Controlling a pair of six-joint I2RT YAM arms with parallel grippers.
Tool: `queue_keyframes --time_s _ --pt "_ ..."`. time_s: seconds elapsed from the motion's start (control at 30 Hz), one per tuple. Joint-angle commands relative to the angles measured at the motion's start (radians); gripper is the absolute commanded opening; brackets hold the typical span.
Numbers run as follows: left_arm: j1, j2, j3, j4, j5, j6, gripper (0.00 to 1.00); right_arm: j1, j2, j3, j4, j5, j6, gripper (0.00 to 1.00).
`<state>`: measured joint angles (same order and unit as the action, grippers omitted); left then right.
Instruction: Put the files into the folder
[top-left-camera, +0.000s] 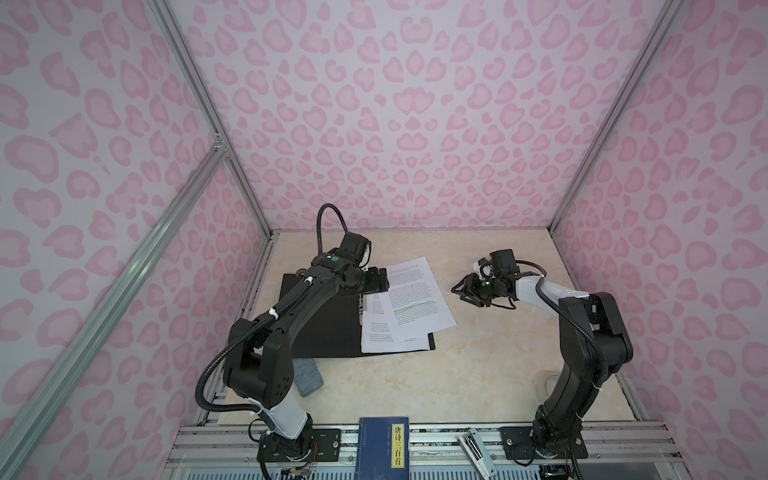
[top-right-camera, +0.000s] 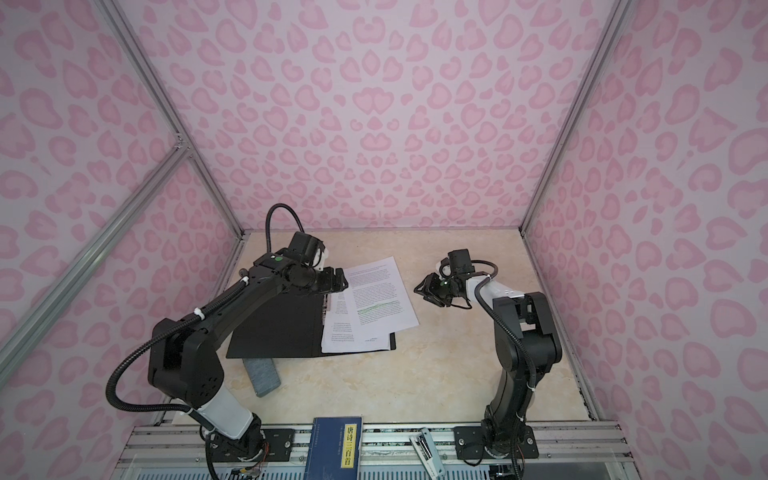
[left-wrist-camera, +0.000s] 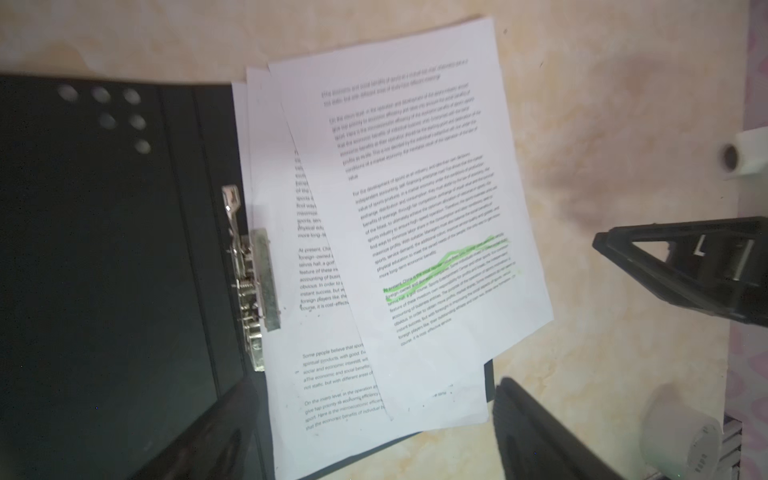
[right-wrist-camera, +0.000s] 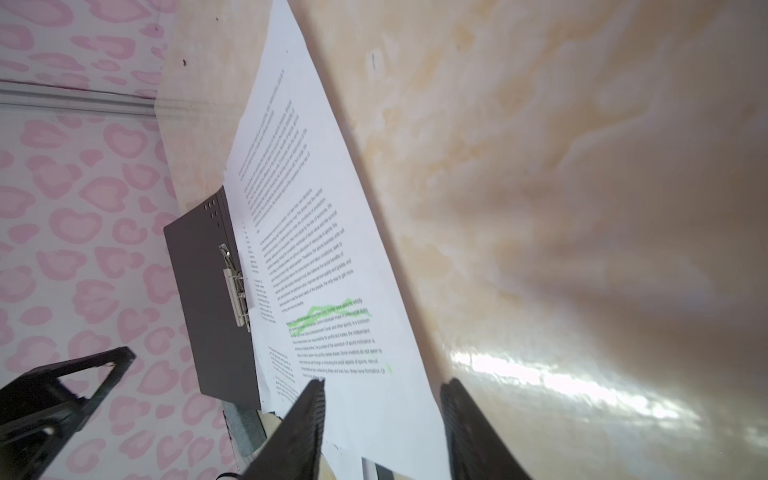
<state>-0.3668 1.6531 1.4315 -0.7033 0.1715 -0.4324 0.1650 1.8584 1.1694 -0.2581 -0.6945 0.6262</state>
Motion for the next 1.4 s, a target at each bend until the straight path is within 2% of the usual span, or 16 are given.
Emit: queue_keyframes --time_s 0.0,0.27,0.43,0.57,0.9,1.03,1.37 --pt "0.047 -0.028 0.042 -0.034 -0.006 0.059 0.95 0.001 0.083 0.089 -0.129 0.019 -0.108 0.49" --pt "0.186 -0.061 0.047 -0.122 0.128 0.216 0.97 0.036 0.203 0.184 -0.177 0.015 -0.151 0.49" --pt "0.292 -0.154 -0.046 -0.074 0.206 0.23 0.96 0.058 0.172 0.099 -0.111 -0.005 -0.127 0.46" --pt "0.344 -0.17 -0.045 -0.092 0.246 0.251 0.96 0.066 0.146 0.047 -0.075 -0.022 -0.11 0.42" --pt "0.376 -0.159 -0.057 -0.111 0.325 0.246 0.95 0.088 0.094 -0.015 -0.067 -0.026 -0.109 0.25" --pt "0.378 -0.162 -0.078 -0.113 0.334 0.242 0.95 0.096 0.071 -0.051 -0.042 -0.046 -0.095 0.12" --pt "0.379 -0.143 -0.071 -0.112 0.359 0.239 0.94 0.177 -0.02 -0.151 0.076 -0.042 0.007 0.04"
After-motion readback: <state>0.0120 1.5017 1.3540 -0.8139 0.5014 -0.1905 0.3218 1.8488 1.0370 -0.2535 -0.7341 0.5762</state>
